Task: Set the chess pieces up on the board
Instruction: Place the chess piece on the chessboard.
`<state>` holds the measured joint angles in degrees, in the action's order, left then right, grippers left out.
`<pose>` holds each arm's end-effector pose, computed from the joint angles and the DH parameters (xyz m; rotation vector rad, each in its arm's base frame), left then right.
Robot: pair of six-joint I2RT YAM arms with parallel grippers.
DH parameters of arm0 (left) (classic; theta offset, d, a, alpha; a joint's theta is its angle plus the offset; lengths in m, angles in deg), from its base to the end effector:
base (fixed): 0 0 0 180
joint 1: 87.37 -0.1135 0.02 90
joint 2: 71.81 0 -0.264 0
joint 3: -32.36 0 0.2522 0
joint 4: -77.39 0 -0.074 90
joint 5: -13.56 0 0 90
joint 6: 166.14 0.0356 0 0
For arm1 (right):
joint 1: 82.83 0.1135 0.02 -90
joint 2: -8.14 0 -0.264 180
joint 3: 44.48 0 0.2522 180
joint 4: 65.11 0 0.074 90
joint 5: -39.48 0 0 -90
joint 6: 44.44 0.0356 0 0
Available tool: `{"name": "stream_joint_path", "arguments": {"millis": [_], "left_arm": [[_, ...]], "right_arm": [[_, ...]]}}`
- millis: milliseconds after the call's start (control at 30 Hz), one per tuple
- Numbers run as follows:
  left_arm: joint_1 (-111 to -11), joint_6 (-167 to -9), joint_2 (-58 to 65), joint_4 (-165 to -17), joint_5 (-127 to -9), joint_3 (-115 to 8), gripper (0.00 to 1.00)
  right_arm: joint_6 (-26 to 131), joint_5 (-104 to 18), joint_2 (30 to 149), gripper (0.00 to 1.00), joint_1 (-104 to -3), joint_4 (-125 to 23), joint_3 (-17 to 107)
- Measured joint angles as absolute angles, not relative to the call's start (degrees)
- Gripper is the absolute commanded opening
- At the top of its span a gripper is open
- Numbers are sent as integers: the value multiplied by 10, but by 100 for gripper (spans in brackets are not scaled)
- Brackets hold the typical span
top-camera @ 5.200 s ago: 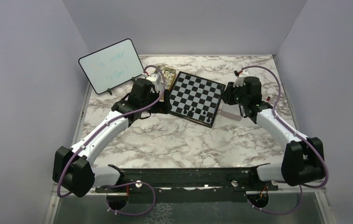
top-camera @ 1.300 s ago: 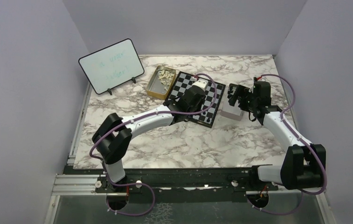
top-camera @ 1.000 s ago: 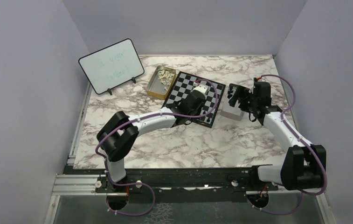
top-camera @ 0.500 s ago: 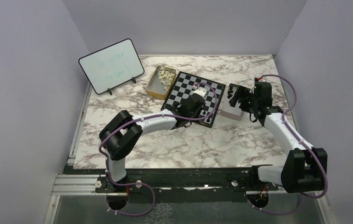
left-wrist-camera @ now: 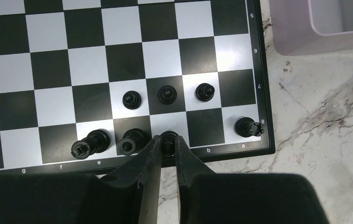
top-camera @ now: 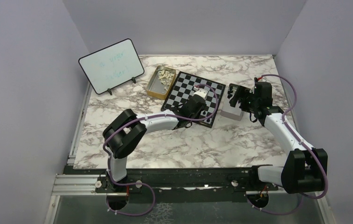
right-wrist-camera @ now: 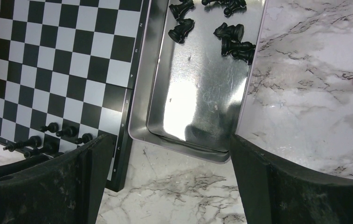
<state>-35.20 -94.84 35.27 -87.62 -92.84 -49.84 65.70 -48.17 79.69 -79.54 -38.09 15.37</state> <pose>0.2590 -0.3171 0.1904 0.5028 2.1992 -0.3461 0.2684 0.0169 0.2442 0.3090 2.2382 0.2656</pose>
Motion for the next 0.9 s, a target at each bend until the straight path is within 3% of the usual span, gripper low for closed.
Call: {"name": "stream_joint_path", "arguments": {"millis": [900], "left_arm": [[-352, -938, 381, -878, -935, -514, 21]], "right_arm": [[650, -488, 773, 100, -796, -382, 153]]}}
